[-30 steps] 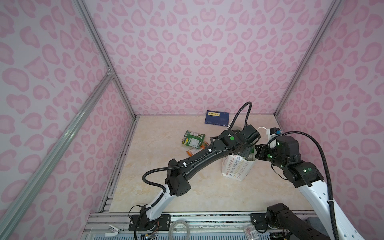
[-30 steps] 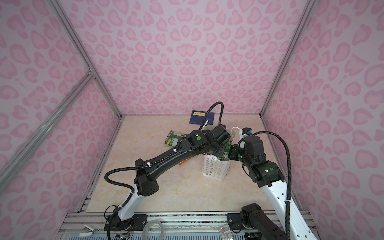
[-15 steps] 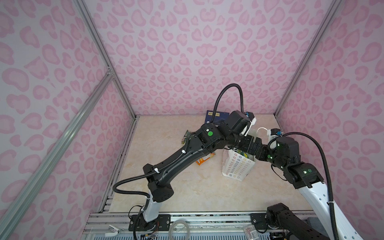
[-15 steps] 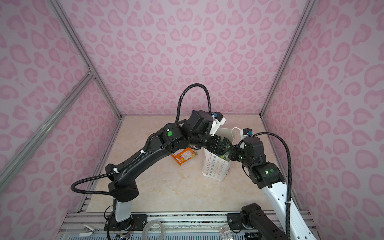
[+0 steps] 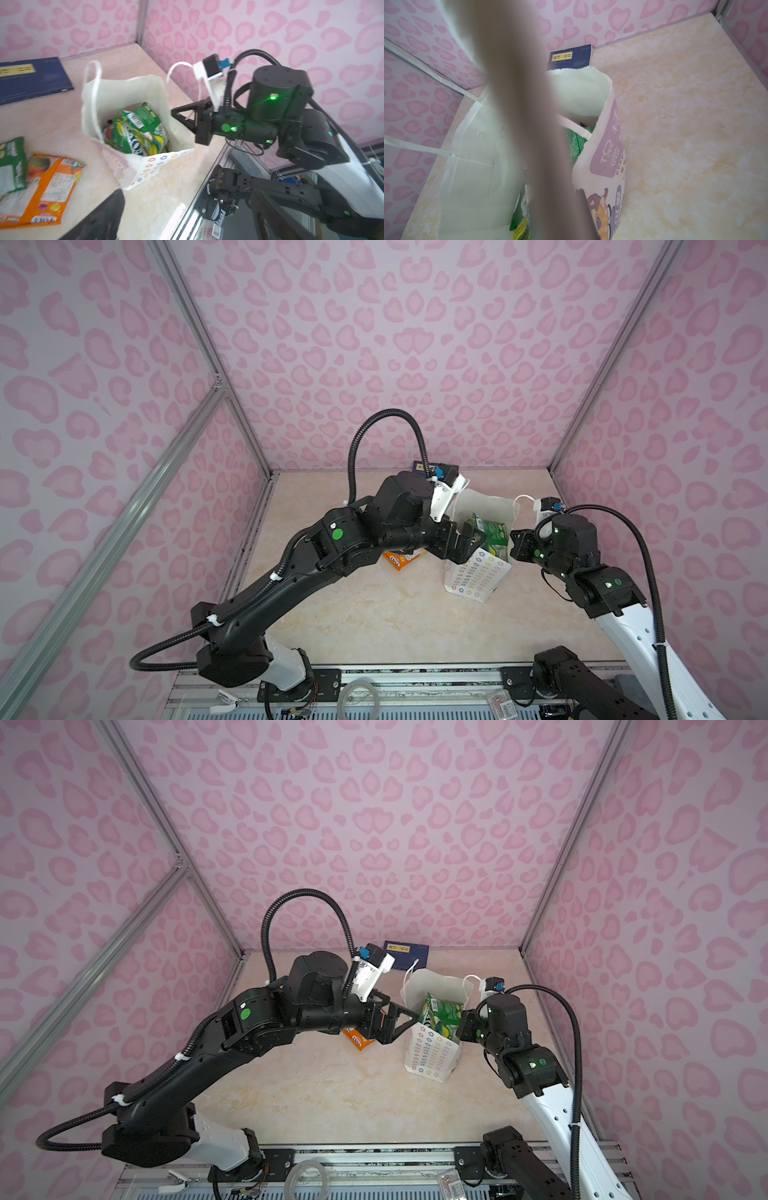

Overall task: Place the snacks into the paper bag
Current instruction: 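Open the left gripper and withdraw it from the bag, then move the left gripper to the remaining green packet on the table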

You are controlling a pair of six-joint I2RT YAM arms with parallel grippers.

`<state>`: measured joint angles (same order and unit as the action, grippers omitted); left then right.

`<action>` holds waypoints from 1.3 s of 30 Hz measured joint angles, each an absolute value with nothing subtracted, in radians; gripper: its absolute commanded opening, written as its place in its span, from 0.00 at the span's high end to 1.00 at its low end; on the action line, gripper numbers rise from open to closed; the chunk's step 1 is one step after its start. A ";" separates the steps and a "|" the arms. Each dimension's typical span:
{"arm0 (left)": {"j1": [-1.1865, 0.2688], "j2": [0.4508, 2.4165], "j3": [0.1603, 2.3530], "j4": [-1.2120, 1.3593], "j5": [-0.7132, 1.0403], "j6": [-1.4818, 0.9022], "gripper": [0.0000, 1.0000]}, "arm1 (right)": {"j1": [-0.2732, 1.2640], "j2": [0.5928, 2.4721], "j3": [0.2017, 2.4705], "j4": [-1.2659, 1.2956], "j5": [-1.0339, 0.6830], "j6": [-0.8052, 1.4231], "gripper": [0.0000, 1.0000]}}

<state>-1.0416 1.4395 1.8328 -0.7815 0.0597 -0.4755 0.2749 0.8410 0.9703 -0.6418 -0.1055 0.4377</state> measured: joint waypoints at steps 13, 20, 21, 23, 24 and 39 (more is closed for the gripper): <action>-0.622 1.212 1.345 -0.691 0.031 -0.567 0.03 | 0.275 0.839 0.974 -0.647 -0.115 0.437 1.00; -0.462 1.420 1.315 -0.642 0.100 -0.524 0.03 | 0.275 0.840 0.980 -0.649 -0.132 0.437 1.00; -0.449 1.467 1.320 -0.634 0.109 -0.516 0.03 | 0.275 0.840 0.980 -0.649 -0.134 0.438 1.00; -0.426 1.559 1.338 -0.628 0.123 -0.492 0.03 | 0.275 0.839 0.980 -0.649 -0.141 0.438 1.00; -0.416 1.607 1.356 -0.628 0.125 -0.481 0.03 | 0.275 0.837 0.980 -0.649 -0.147 0.439 1.00; -0.342 2.085 1.639 -0.634 0.096 -0.400 0.03 | 0.277 0.827 0.944 -0.616 -0.174 0.461 1.00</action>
